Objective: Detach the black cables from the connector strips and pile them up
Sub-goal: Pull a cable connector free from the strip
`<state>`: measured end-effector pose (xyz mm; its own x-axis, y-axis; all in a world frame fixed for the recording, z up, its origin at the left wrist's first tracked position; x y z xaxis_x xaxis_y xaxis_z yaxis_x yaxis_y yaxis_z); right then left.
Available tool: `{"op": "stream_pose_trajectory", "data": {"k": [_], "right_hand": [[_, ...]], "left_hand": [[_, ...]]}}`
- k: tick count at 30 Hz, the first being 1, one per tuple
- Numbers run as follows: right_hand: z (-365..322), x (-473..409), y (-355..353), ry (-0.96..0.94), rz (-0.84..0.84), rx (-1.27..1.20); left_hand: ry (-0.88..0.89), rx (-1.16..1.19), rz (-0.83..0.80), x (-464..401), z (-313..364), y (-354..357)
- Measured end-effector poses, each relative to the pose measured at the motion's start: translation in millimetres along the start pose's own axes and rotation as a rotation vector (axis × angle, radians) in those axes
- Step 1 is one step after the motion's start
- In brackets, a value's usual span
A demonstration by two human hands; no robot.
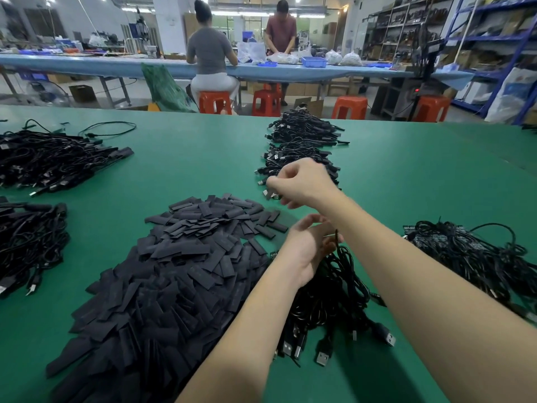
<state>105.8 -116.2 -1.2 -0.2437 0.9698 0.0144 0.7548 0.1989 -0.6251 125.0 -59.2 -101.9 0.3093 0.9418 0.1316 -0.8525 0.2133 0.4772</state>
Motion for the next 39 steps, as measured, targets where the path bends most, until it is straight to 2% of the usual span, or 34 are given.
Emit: {"op": "stream_pose_trajectory", "data": {"k": [3,7,11,16,23,27,39], "right_hand": [[8.2,23.3,-41.6,-0.102,0.225,-0.122],[54.7,59.6,-74.2,-0.097,0.345,-0.527],[111.0,86.2,-65.0,0.006,0.293,-0.843],[136.0,98.3,-46.8,0.042,0.234,-1.059],[121.2,102.7,-46.7,-0.09,0.102,-1.054],[115.2,106.2,-52.6,-0.138,0.133,-0.943],[114.8,109.3,-52.1,-0.115,0.221,-0.889]], "left_hand": [[-0.019,0.024,-0.021,0.1,-3.0,3.7],[-0.016,0.036,-0.037,-0.6,-0.1,7.0],[-0.013,0.004,-0.048,2.6,1.7,7.7],[-0.003,-0.024,-0.062,3.1,2.0,7.1],[0.011,0.015,-0.127,0.4,2.1,8.6],[0.002,-0.018,-0.191,2.2,1.6,12.5],[0.0,-0.09,-0.252,5.9,2.6,16.2]]}}
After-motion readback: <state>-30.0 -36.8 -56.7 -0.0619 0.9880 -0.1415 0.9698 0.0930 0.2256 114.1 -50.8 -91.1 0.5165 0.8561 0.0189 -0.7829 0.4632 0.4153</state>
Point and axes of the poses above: each hand's wrist, its own x-axis away from the middle knuckle, its own y-axis out of the palm, z = x × y, the point moved 8 cm from there along -x, towards the middle knuckle, and after that the axes turned 11 degrees about -z, right-handed, at the moved point
